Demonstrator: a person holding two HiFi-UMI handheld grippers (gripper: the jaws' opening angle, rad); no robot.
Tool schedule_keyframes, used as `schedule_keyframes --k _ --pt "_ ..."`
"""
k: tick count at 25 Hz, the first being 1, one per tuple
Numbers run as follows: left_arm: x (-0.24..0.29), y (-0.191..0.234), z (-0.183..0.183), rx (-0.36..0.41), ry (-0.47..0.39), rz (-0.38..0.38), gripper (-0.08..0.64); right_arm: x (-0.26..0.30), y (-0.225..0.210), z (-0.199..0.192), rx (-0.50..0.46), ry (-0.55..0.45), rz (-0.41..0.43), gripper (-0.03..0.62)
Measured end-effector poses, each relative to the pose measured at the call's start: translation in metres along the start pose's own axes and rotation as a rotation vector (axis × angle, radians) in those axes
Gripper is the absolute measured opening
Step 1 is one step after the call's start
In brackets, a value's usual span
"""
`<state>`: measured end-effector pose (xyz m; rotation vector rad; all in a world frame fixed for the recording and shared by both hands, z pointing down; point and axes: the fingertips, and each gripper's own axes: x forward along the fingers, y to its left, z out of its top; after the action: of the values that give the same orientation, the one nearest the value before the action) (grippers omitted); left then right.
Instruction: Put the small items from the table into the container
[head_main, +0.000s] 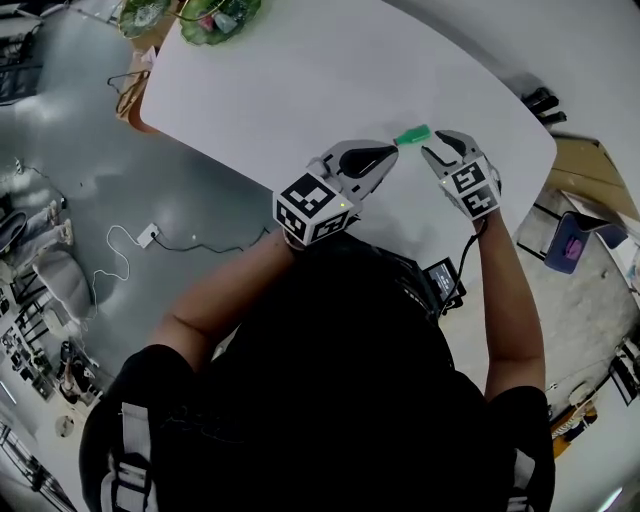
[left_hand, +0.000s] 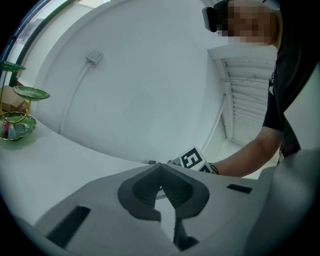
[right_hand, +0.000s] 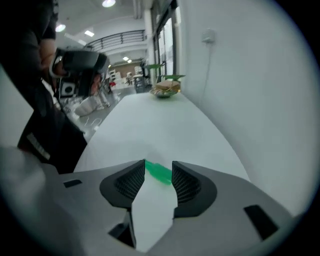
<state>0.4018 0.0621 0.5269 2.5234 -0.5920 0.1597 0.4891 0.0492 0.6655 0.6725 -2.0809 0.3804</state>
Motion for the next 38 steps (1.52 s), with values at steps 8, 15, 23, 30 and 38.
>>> schedule_keyframes --k 8,15,23,30,38 --pt "-0.001 0.017 0.000 -0.051 0.000 0.010 0.005 0.054 0.003 -0.026 -0.387 0.219 0.104 0.190" --pt "-0.002 0.022 -0.008 -0.073 0.011 0.010 0.005 0.086 0.001 -0.038 -0.493 0.323 0.164 0.207" --pt "-0.011 0.031 -0.012 -0.089 0.020 0.016 0.005 0.095 0.004 -0.048 -0.386 0.309 0.185 0.173" --pt "-0.013 0.006 -0.011 -0.032 0.058 -0.025 0.005 0.086 0.004 -0.055 -0.163 0.234 0.099 0.168" --pt "-0.009 -0.032 -0.001 0.001 0.047 -0.048 0.003 0.017 0.020 -0.043 0.372 -0.057 0.071 0.169"
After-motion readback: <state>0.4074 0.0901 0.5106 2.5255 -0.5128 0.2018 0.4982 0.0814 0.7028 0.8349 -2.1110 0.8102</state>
